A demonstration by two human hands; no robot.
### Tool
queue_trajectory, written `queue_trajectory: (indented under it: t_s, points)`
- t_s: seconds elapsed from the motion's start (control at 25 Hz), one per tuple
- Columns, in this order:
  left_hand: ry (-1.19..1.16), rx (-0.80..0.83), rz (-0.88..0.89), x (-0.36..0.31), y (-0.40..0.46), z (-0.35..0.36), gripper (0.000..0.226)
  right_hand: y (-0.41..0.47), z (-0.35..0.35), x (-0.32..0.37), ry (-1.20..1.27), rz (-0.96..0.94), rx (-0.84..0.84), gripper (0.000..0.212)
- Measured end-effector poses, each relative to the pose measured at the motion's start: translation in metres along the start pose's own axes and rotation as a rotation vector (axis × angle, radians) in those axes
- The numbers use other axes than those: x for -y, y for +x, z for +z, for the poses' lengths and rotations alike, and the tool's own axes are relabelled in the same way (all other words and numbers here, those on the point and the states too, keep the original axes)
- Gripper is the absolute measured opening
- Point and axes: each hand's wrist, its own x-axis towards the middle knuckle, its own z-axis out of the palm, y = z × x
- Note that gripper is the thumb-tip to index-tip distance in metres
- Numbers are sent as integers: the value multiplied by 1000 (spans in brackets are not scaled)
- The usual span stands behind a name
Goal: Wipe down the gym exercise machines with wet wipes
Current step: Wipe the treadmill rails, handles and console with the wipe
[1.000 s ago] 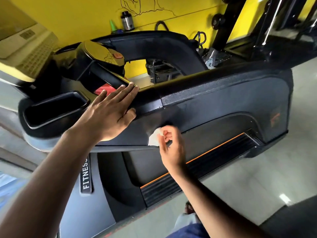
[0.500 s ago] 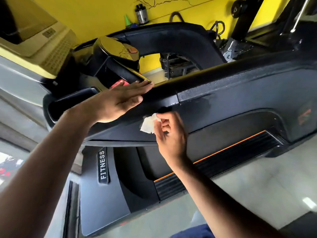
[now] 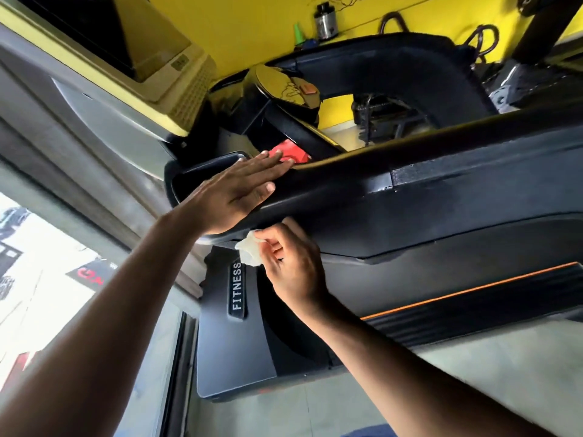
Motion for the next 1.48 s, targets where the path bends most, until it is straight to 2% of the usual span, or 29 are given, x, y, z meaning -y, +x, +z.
queue_trajectory:
  t_s: [0.16, 0.36, 0.48, 0.56, 0.72, 0.8, 0.88, 1.04, 1.12, 1.24, 1.36, 1.48]
  points:
    - [96, -9, 6, -15, 3, 10, 58, 1, -61, -34, -13, 145, -129, 3]
    - [254, 26, 180, -65, 44, 27, 59, 13, -176, -83, -105, 302, -497, 20]
    - [287, 67, 257, -91, 81, 32, 63, 37, -214, -95, -53, 329, -697, 21]
    - [299, 102, 300, -105, 107, 35, 68, 42, -198, -86, -64, 318, -667, 22]
    - [275, 191, 375, -123, 153, 43, 72, 22, -144, -59, -218, 107, -341, 11]
    - [252, 208, 409, -127, 168, 47, 72, 25, -155, -67, -257, 52, -308, 8]
    - [221, 204, 403, -131, 175, 47, 71, 35, -187, -84, -310, 96, -413, 8]
    - [204, 185, 384, -139, 187, 49, 69, 58, -268, -136, -247, 291, -785, 7]
    - [205, 162, 403, -141, 189, 51, 68, 63, -294, -152, -280, 353, -861, 8]
    - [205, 147, 411, -141, 187, 53, 65, 60, -276, -140, -323, 327, -811, 7]
    - [198, 135, 419, -143, 186, 54, 65, 35, -212, -104, -251, 240, -591, 18]
    - [227, 127, 407, -143, 182, 53, 66, 9, -177, -86, -292, 169, -358, 12]
